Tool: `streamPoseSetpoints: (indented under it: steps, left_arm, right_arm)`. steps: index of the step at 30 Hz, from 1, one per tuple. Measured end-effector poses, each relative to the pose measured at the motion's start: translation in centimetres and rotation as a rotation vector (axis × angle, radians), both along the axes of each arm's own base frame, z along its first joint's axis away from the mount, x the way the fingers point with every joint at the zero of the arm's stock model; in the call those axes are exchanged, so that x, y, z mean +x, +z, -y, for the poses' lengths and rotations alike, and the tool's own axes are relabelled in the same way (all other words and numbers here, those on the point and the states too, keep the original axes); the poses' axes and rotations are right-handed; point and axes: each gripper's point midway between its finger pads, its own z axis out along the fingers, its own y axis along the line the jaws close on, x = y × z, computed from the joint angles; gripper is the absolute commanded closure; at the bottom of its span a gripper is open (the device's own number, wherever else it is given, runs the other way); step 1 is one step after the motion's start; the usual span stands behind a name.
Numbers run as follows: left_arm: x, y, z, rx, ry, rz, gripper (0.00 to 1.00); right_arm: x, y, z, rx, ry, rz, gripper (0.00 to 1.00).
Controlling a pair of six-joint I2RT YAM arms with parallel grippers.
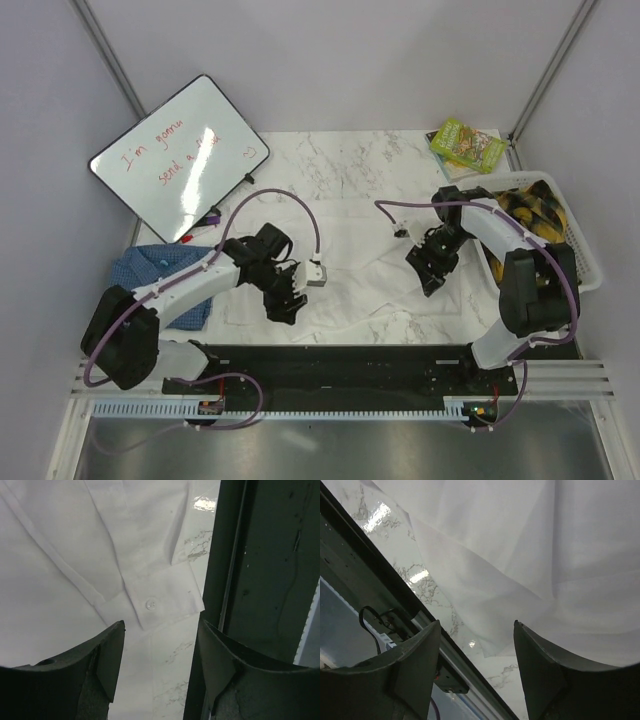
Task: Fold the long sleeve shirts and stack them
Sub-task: Fold the shirt
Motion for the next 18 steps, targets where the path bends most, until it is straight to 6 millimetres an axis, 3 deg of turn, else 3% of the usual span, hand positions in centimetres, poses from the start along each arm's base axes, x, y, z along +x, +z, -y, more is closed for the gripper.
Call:
streamPoseSetpoints:
  steps: [5,18]
  left_arm:
    - [0.8,-2.6,0.5,0.069,0.001,0.029,0.32]
    - [4.8,-4.6,3.2,0.086,0.062,0.049,0.37]
  right_arm:
    - [-0.9,-0.5,0.8,-0.017,-0.015,-0.005,0.32]
    - [0.8,-1.8,2.3,-0.031,-0.068,0.018,0.32]
